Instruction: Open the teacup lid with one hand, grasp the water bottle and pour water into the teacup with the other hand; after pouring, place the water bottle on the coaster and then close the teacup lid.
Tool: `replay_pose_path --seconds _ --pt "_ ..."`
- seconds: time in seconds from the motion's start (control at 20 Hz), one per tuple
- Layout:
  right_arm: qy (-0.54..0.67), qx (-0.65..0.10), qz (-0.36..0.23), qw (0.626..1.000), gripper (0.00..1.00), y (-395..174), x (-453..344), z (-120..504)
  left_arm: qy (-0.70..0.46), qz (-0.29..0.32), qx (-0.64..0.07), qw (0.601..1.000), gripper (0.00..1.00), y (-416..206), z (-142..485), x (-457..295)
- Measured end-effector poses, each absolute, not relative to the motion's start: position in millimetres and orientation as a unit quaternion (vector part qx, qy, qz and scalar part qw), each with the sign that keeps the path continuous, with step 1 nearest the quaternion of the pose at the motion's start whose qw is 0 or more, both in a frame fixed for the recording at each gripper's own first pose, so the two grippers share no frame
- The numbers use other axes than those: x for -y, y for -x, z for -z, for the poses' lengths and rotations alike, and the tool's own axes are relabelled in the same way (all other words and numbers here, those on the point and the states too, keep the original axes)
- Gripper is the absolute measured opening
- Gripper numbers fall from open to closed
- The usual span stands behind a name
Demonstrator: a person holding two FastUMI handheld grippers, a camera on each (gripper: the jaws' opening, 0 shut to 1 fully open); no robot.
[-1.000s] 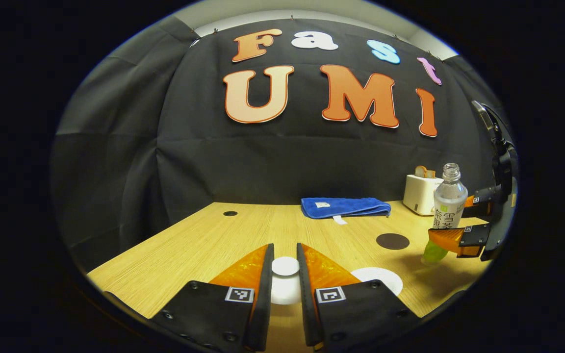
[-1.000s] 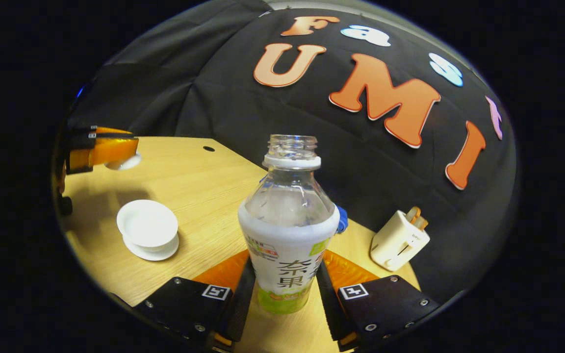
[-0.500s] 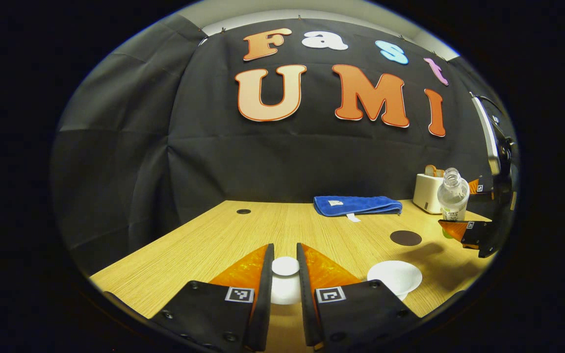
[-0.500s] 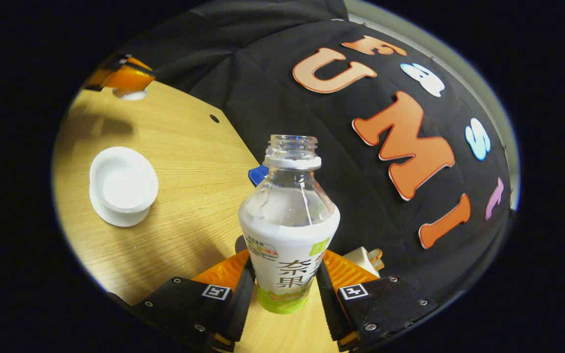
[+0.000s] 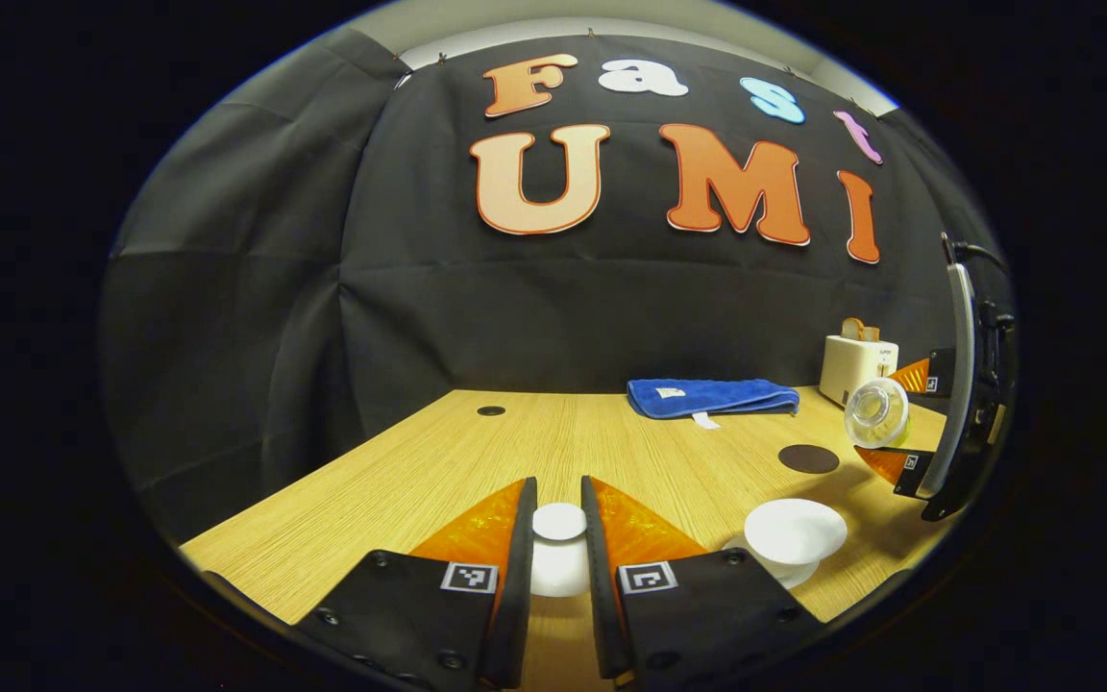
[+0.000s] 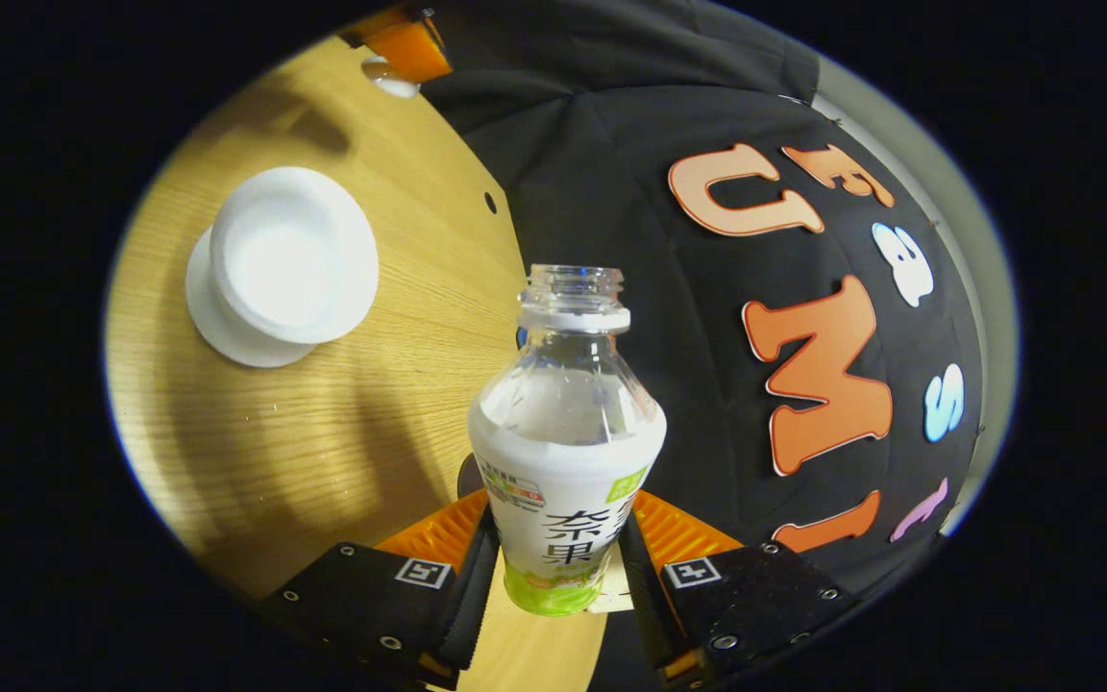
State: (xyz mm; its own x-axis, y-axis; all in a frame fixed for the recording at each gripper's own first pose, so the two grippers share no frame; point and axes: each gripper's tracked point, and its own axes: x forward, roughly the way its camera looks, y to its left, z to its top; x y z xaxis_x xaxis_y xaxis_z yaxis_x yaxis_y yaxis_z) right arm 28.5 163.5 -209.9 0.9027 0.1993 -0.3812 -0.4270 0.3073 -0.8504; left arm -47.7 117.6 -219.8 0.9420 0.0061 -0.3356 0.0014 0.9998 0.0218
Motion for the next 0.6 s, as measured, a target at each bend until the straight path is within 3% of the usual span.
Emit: replay_pose_path --seconds 0.3,0.6 --pt "0.626 -0.053 -0.189 0.755 0.66 -37.6 -164.7 196.8 -0.006 -0.002 -0.170 0.985 0.29 50.0 217.6 -125.1" --pt "0.670 -0.007 -0.189 0.718 0.66 -38.2 -172.0 194.9 -0.021 -0.010 -0.155 0.988 0.32 50.4 206.9 -129.9"
